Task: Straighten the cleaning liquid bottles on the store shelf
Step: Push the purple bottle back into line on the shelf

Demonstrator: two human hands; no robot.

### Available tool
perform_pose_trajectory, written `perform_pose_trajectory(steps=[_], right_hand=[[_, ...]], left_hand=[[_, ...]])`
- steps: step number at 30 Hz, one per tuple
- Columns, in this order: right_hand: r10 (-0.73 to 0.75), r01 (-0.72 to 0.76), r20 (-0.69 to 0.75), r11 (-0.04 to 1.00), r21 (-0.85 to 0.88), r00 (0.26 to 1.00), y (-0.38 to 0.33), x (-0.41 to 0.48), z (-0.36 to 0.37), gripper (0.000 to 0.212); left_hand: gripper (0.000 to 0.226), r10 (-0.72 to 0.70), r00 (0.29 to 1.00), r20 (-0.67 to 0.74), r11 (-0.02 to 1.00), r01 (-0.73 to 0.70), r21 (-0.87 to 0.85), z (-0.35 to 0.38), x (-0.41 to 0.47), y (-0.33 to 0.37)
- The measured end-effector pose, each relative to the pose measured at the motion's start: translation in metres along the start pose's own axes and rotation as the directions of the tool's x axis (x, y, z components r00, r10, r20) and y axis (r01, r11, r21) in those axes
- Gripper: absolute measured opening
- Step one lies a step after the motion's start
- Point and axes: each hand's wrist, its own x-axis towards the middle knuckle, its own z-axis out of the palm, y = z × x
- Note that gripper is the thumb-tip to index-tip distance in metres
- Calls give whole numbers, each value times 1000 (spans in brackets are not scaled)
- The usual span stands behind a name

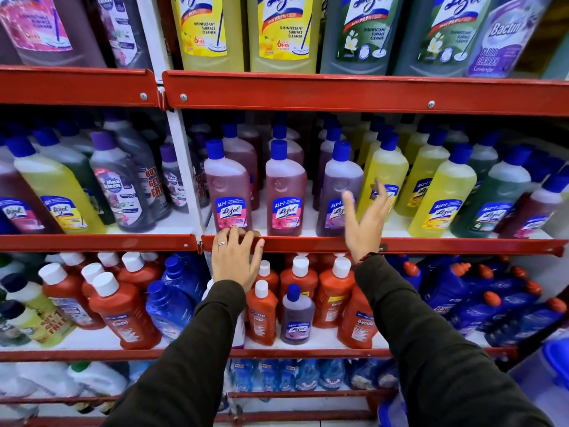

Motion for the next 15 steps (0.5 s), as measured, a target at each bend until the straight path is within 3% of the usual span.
perform_pose_trajectory(steps=[2, 4, 9, 12, 15], right_hand=[[26, -16, -139, 997, 74, 990, 8, 9, -8, 64], [93, -86, -179, 995, 45, 979, 17, 24, -13, 67], [265, -269, -52, 953, -137, 963, 34, 59, -14, 104], [318, -317, -17, 935, -158, 948, 35, 68, -10, 104], [350, -344, 23, 929, -136, 937, 40, 71, -7, 105]], left_hand=[[46, -7, 1000, -16, 1000, 7, -4, 1, 0, 0], [39, -19, 1000, -22, 1000, 19, -7, 2, 1, 1], [33, -37, 998, -42, 999, 37, 10, 5, 2, 5], [33, -37, 998, -45, 999, 37, 6, 6, 2, 5], [47, -28, 999, -34, 999, 28, 19, 4, 1, 5]])
